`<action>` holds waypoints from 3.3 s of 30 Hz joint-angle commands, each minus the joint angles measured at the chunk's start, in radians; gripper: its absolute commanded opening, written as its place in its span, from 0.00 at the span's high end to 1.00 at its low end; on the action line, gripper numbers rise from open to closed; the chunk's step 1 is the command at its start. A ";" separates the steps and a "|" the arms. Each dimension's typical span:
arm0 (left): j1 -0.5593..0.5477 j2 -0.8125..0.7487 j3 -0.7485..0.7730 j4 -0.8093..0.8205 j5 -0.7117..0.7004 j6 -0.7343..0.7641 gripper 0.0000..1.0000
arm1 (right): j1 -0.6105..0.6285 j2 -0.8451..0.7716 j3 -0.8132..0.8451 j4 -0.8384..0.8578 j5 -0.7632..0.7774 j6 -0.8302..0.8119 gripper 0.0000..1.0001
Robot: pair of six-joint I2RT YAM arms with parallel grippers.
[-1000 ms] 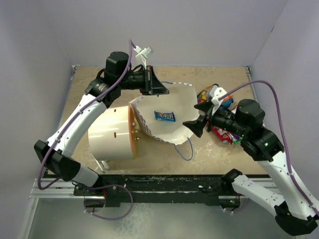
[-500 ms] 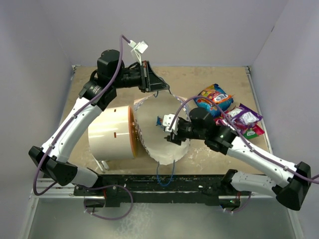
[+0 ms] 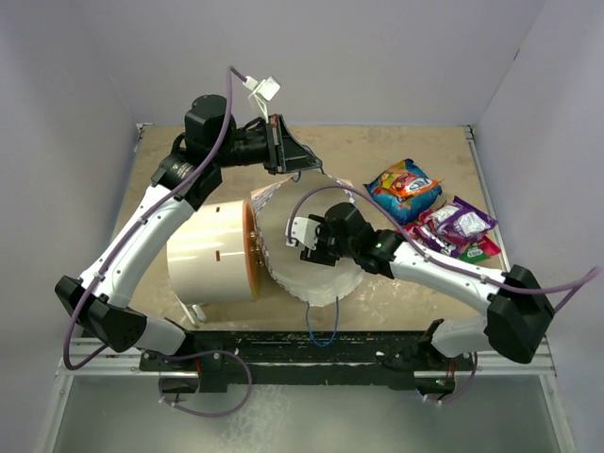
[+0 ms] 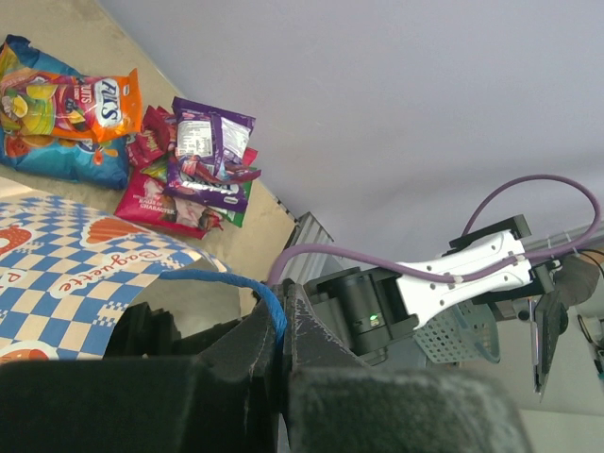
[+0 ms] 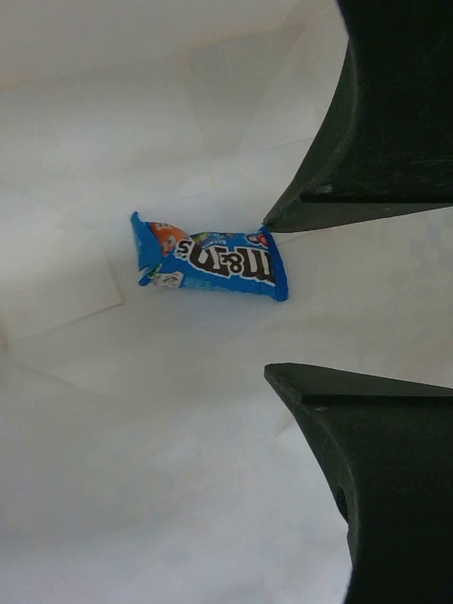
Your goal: Take the snacks out of the paper bag
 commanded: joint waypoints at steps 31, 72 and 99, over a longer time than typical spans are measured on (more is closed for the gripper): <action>-0.002 -0.050 -0.031 0.061 0.054 -0.009 1.00 | -0.032 0.480 0.085 0.447 0.288 0.165 0.31; 0.015 0.012 0.037 -0.067 -0.167 -0.067 1.00 | -0.031 -0.577 0.025 0.048 0.257 0.326 1.00; 0.253 0.396 0.450 -0.347 -0.178 0.051 0.75 | -0.730 -0.033 0.296 -0.233 0.362 0.884 1.00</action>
